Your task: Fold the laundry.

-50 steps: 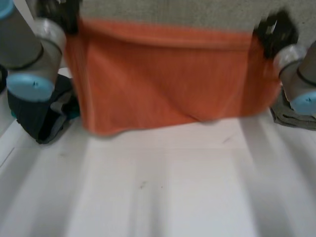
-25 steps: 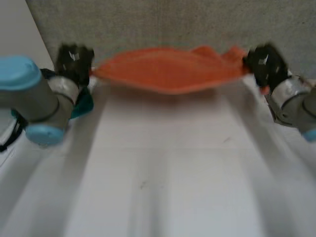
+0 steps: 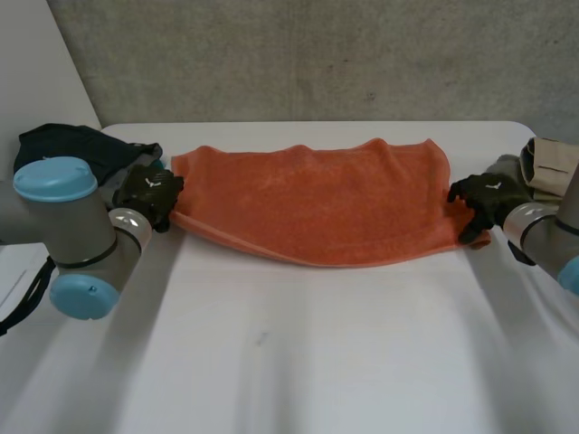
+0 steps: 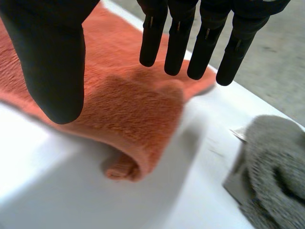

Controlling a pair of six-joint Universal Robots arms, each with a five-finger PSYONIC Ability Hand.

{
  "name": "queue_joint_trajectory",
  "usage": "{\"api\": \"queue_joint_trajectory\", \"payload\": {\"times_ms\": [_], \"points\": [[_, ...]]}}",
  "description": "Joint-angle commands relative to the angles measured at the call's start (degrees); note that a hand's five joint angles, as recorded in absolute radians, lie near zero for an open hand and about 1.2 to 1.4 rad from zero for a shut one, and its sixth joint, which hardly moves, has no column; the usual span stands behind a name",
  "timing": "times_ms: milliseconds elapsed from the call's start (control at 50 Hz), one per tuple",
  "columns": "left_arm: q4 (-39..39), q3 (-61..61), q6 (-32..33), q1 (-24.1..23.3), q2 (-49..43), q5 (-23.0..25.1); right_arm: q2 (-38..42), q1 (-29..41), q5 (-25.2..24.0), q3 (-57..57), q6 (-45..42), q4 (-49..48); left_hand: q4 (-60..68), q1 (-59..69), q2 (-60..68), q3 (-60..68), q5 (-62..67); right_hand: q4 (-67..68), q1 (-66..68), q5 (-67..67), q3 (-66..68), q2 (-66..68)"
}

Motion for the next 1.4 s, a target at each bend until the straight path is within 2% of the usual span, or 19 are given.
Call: {"api": "queue_joint_trajectory", "payload": {"times_ms": [20, 140, 300, 460, 600, 680, 740, 760, 780, 800, 840, 860, 900, 1000, 1020, 1060, 1200, 1280, 1400], "points": [[-0.17, -0.14, -0.34, -0.24, 0.43, 0.01, -1.43, -1.15, 1.27, 1.19, 2.29, -0.79, 11.29, 13.44, 11.40, 11.88, 12.92, 5.73, 4.56, 6.85, 5.46, 5.34], [-1.23, -0.31, -0.34, -0.16, 0.43, -0.08, 0.50, -1.76, 1.54, 1.01, -2.71, -2.02, 11.29, 13.44, 11.40, 11.88, 12.92, 10.79, 9.62, 11.91, 10.52, 10.40], [-3.69, 0.21, -0.34, 0.37, 0.69, -0.08, 0.16, -2.47, -0.91, 3.38, -12.47, -2.11, 11.29, 13.44, 11.40, 11.88, 12.92, -0.30, -1.47, 0.82, -0.57, -0.69], [-3.78, 1.00, -0.43, 0.46, 0.43, -0.08, -1.69, -3.96, -5.75, 5.41, -15.46, -2.11, 11.29, 13.44, 11.40, 11.88, 12.92, -0.48, -1.65, 0.64, -0.75, -0.87], [-3.95, 1.00, -0.52, 0.28, 0.34, -0.08, -0.73, -3.96, -6.46, 4.88, -15.82, -2.28, 11.29, 13.44, 11.40, 11.88, 12.92, 0.53, -0.64, 1.65, 0.26, 0.14], [-4.04, 0.92, -0.43, 0.46, 0.25, -0.08, 0.59, -3.96, -6.46, 3.57, -15.82, -3.42, 11.29, 13.44, 11.40, 11.88, 12.92, 6.90, 5.74, 8.03, 6.63, 6.51], [-4.04, 0.92, -0.43, 0.63, 0.16, -0.08, 2.26, -3.70, -6.55, 1.81, -16.25, -3.78, 11.29, 13.44, 11.40, 11.88, 12.92, 19.33, 18.16, 20.46, 19.06, 18.94], [-4.04, 0.83, -0.43, 0.64, 0.16, -0.08, 2.70, -3.61, -6.55, 1.46, -16.43, -3.69, 11.29, 13.44, 11.40, 11.88, 12.92, 24.20, 23.03, 25.32, 23.93, 23.81], [-4.30, 0.66, -0.34, 0.64, 0.25, 0.01, 2.96, -3.43, -6.37, 1.10, -16.95, -3.43, 11.29, 13.44, 11.40, 11.88, 12.92, 42.40, 41.23, 43.52, 42.13, 42.01], [-4.48, 0.48, -0.17, 0.64, 0.34, 0.01, 3.05, -3.43, -6.46, 0.93, -17.05, -3.43, 7.48, 9.63, 7.59, 8.07, 9.11, 50.60, 49.43, 51.72, 50.33, 50.21], [-5.18, 0.22, -0.17, 0.46, 0.43, -0.08, 2.88, -3.34, -6.29, 1.01, -17.14, -3.43, -5.94, -3.80, -5.83, -5.35, -4.32, 50.68, 49.51, 51.80, 50.41, 50.29], [-6.14, 0.04, 0.18, 0.46, 0.60, -0.17, 2.70, -3.26, -6.20, 1.54, -17.14, -3.60, -21.17, -19.02, -21.06, -20.58, -19.54, 50.68, 49.51, 51.80, 50.41, 50.29], [-7.11, -0.05, 0.71, 0.46, 0.69, -0.26, 2.35, -3.26, -5.93, 2.33, -17.31, -3.60, -29.04, -26.89, -28.93, -28.45, -27.41, 50.68, 49.51, 51.80, 50.41, 50.29], [-10.45, -0.66, 2.12, 1.51, 1.04, -0.78, -1.59, -2.99, -4.53, 5.84, -19.50, -2.73, -18.49, -16.34, -18.38, -17.90, -16.86, 50.68, 49.51, 51.80, 50.41, 50.29], [-11.24, -1.10, 2.47, 1.95, 1.30, -0.52, -2.21, -2.99, -4.35, 6.37, -20.20, -2.38, -5.47, -3.33, -5.36, -4.88, -3.85, 50.68, 49.51, 51.80, 50.41, 50.29], [-12.03, -1.72, 2.82, 2.65, 1.66, -0.09, -4.23, -2.82, -4.00, 7.95, -22.39, -1.15, 11.22, 13.36, 11.33, 11.81, 12.84, 50.68, 49.51, 51.80, 50.41, 50.29], [-16.43, -5.32, 3.52, 3.71, 5.43, 0.44, -7.49, -2.55, -1.54, 10.86, -27.94, 4.56, 11.29, 13.44, 11.40, 11.88, 12.92, 50.68, 49.51, 51.80, 50.41, 50.29], [-19.77, -9.36, 4.66, 3.80, 9.91, 0.88, -11.35, -2.64, 1.09, 13.31, -30.93, 11.15, 11.29, 13.44, 11.40, 11.88, 12.92, 50.68, 49.51, 51.80, 50.41, 50.29], [-27.67, -17.62, 9.14, 4.67, 16.59, 0.88, -19.52, -5.10, 5.14, 20.34, -36.81, 28.37, 11.29, 13.44, 11.40, 11.88, 12.92, 50.68, 49.51, 51.80, 50.41, 50.29]]}}
